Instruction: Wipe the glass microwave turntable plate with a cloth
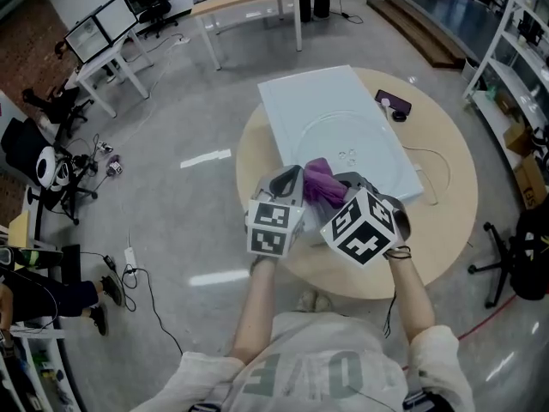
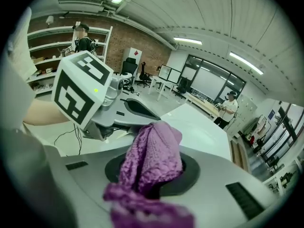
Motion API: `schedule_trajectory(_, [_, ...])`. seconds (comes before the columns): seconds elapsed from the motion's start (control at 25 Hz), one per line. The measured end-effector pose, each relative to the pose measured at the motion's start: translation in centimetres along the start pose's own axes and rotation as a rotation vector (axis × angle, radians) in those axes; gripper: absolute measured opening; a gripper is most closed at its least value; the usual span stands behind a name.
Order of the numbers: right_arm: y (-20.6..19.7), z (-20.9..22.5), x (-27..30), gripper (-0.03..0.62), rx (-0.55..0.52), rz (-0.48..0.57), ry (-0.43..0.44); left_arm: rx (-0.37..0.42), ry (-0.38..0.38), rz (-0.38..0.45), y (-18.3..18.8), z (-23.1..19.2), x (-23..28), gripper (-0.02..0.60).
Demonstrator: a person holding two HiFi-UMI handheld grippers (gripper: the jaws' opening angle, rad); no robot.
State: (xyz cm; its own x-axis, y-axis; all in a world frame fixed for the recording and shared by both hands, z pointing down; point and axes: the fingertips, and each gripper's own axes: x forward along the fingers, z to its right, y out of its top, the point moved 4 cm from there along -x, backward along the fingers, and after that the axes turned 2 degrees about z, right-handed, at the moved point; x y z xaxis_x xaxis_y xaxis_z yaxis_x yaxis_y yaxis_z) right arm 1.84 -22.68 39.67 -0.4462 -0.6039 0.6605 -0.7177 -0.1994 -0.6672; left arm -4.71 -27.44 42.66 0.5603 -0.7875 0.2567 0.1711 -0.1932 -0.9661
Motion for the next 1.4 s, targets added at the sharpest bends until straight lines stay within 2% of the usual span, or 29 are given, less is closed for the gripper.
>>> schedule_trajectory(0.24, [0.4,1.6,1.8,0.049,0.032,0.019,-0.057,0.006,0.004,-0.005,-0.2,-0.2,-0.1,0.002])
schedule_trajectory(0.52, [0.5,2.2,0.9,0.049,0.071,0.071,-0.045,0.005,0.015,-0.007,-0.3,-0.1,0.2,0.002])
schedule_trajectory(0.68, [1.4,4.5,-0.6,0.049,0.125,0.136,-0.119,0.006,0.019,-0.005,-0.3,-0.2,0.0,0.002])
schedule_trajectory(0.84, [3.3,7.8,0.8,0.048,0.175,0.174,-0.168,0.009,0.022,-0.008,-0.4,-0.6,-0.2,0.002])
schedule_trajectory(1.08, [4.0,10.9,5.2,0.048,0.138,0.084,-0.157,0.009,0.024,-0.015,-0.3,-0.2,0.1,0.002])
schedule_trajectory(1.24, [2.4,10.9,7.2,0.048,0.124,0.015,-0.142,0.010,0.021,-0.015,-0.3,0.1,0.3,0.002])
schedule_trajectory(1.4, [2.2,9.0,7.4,0.048,0.110,0.011,-0.082,0.013,0.020,-0.013,-0.3,-0.2,0.2,0.002])
